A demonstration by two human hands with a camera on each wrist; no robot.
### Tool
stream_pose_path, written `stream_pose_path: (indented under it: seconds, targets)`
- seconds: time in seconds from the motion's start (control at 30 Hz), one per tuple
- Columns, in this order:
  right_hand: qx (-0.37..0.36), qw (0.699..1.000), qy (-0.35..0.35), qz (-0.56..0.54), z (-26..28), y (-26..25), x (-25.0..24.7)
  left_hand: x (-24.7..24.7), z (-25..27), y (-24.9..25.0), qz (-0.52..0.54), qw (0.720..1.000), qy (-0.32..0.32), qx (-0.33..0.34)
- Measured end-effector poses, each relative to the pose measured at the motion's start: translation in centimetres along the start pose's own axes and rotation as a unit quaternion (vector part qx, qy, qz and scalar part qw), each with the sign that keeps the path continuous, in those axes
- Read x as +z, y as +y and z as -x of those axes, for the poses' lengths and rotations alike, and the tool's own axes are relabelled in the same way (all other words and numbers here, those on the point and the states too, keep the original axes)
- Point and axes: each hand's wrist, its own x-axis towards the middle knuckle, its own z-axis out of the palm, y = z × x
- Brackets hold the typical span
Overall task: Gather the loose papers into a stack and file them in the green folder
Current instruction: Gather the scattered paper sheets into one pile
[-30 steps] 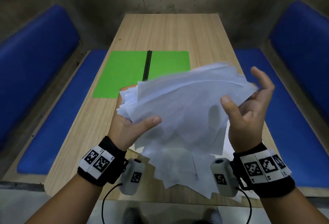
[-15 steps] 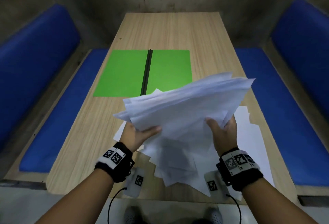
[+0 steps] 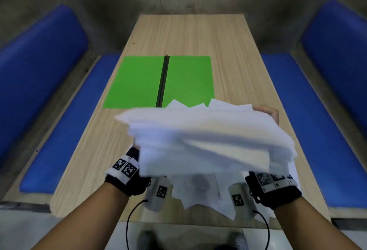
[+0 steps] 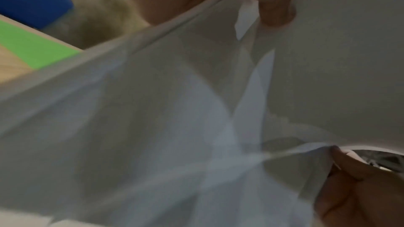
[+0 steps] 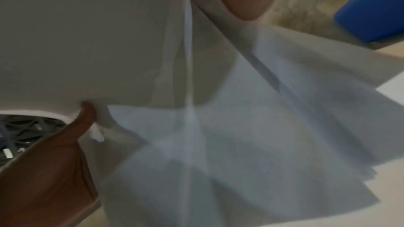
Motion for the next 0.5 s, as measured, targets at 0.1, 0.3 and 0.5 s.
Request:
stream_pose_path:
  seconds: [0.1,0.3,0.5]
  targets:
    - [0.010,0.999,-0.013,0.043,-0.3,-0.9,0.9,1.1,-1.6,-4.6,0.135,0.979,-0.074,0.132]
    - [0.001,0.996,-0.013,0.084,-0.2,-1.3,2.2,0.4,-1.2,-4.0,0.183,0.947,-0.099,0.247]
    - [0.028,0.999,-0.007,0.036,1.8,-0.4,1.4,-0.3,-1.2,-6.0,0.238,0.920,-0.196,0.244]
